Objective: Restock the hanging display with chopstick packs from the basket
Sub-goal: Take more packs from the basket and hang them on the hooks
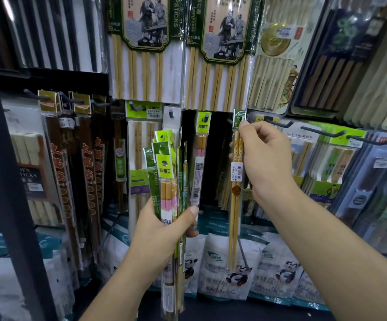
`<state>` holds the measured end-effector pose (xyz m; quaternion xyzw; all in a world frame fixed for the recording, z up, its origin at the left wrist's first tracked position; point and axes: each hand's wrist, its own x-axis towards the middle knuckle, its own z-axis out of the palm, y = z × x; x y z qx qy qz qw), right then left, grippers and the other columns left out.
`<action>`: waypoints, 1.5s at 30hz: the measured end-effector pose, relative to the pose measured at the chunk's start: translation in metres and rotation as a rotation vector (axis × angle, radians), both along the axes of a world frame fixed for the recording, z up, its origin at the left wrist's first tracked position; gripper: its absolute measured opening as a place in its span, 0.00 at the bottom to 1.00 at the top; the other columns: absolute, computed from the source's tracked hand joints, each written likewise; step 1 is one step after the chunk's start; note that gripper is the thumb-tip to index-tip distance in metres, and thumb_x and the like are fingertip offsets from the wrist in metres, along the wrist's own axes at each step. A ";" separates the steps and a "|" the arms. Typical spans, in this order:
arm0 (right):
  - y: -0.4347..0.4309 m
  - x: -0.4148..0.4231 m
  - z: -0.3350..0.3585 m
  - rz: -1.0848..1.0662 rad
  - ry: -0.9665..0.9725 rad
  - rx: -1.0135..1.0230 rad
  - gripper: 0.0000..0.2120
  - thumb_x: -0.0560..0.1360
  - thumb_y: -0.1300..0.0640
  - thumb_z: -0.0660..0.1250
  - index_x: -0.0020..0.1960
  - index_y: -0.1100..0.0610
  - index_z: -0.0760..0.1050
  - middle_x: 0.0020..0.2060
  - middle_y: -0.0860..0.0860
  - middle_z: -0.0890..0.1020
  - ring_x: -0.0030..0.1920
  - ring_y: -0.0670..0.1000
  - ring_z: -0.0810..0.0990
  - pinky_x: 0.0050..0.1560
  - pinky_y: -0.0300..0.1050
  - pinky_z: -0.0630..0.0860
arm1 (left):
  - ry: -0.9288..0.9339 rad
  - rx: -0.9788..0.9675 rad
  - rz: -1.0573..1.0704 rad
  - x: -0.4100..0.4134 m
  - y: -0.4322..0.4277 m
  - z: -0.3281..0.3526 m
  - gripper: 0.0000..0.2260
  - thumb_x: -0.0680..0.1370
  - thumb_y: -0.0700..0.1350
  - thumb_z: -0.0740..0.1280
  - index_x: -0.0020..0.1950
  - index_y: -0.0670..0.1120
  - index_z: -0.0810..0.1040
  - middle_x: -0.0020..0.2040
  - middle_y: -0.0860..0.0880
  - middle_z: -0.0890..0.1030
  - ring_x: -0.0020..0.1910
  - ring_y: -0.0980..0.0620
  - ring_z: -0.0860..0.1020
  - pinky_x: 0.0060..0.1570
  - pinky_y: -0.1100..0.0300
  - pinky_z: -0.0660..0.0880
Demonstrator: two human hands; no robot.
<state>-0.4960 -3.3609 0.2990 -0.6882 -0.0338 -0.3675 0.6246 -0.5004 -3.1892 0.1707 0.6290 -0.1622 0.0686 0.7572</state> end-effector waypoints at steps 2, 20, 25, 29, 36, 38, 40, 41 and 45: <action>0.000 0.001 -0.001 -0.012 -0.007 -0.012 0.15 0.83 0.56 0.65 0.38 0.57 0.76 0.30 0.51 0.77 0.32 0.51 0.78 0.33 0.38 0.77 | -0.002 0.006 0.003 0.001 0.000 -0.002 0.08 0.76 0.44 0.76 0.49 0.43 0.79 0.38 0.45 0.84 0.37 0.44 0.85 0.40 0.56 0.83; 0.000 0.005 -0.007 -0.084 -0.058 -0.132 0.13 0.81 0.54 0.67 0.42 0.61 0.78 0.36 0.62 0.79 0.34 0.54 0.78 0.43 0.59 0.82 | 0.005 -0.036 -0.019 -0.002 -0.001 0.001 0.16 0.71 0.50 0.76 0.52 0.41 0.79 0.40 0.43 0.84 0.38 0.41 0.84 0.40 0.55 0.83; -0.002 0.006 -0.009 -0.131 -0.026 -0.135 0.13 0.81 0.54 0.67 0.41 0.60 0.79 0.30 0.53 0.79 0.32 0.47 0.79 0.38 0.49 0.81 | -0.002 -0.040 -0.034 -0.002 -0.002 0.001 0.08 0.76 0.41 0.74 0.51 0.41 0.78 0.37 0.45 0.84 0.36 0.45 0.84 0.38 0.57 0.83; -0.003 0.015 -0.011 -0.151 0.003 -0.134 0.14 0.81 0.53 0.67 0.40 0.59 0.79 0.30 0.54 0.79 0.35 0.54 0.80 0.43 0.54 0.81 | 0.002 -0.040 -0.030 -0.003 -0.002 0.001 0.09 0.76 0.42 0.75 0.52 0.41 0.79 0.39 0.45 0.84 0.37 0.44 0.84 0.39 0.55 0.83; -0.001 0.047 -0.016 -0.194 0.077 -0.132 0.17 0.83 0.51 0.64 0.36 0.54 0.74 0.21 0.37 0.70 0.26 0.39 0.70 0.35 0.34 0.69 | 0.010 -0.046 -0.022 -0.002 -0.002 0.002 0.07 0.76 0.41 0.75 0.50 0.43 0.79 0.39 0.45 0.83 0.38 0.44 0.84 0.39 0.54 0.83; -0.001 0.050 -0.020 -0.199 0.089 -0.110 0.17 0.83 0.50 0.64 0.37 0.55 0.74 0.21 0.37 0.70 0.26 0.38 0.70 0.30 0.29 0.67 | 0.009 -0.037 -0.019 -0.001 -0.001 0.003 0.07 0.76 0.42 0.76 0.50 0.44 0.80 0.40 0.45 0.84 0.38 0.45 0.84 0.39 0.53 0.83; 0.000 0.047 -0.025 -0.212 0.101 -0.089 0.15 0.82 0.48 0.65 0.40 0.55 0.75 0.26 0.39 0.73 0.28 0.37 0.71 0.31 0.29 0.67 | 0.004 -0.026 -0.010 -0.001 0.001 0.004 0.08 0.75 0.43 0.76 0.51 0.44 0.80 0.40 0.46 0.84 0.37 0.46 0.84 0.39 0.56 0.83; 0.001 0.042 -0.028 -0.223 0.105 -0.080 0.13 0.81 0.48 0.66 0.41 0.54 0.76 0.30 0.40 0.74 0.30 0.36 0.72 0.33 0.30 0.67 | -0.002 -0.024 -0.003 0.000 0.002 0.004 0.08 0.75 0.43 0.77 0.51 0.44 0.80 0.39 0.48 0.84 0.36 0.48 0.84 0.38 0.59 0.82; 0.011 0.012 -0.036 -0.157 0.110 -0.084 0.08 0.79 0.51 0.70 0.44 0.53 0.78 0.37 0.51 0.79 0.35 0.38 0.75 0.40 0.41 0.73 | -0.020 -0.024 0.009 -0.001 0.005 0.006 0.09 0.75 0.42 0.77 0.50 0.45 0.79 0.38 0.51 0.85 0.35 0.53 0.83 0.35 0.62 0.80</action>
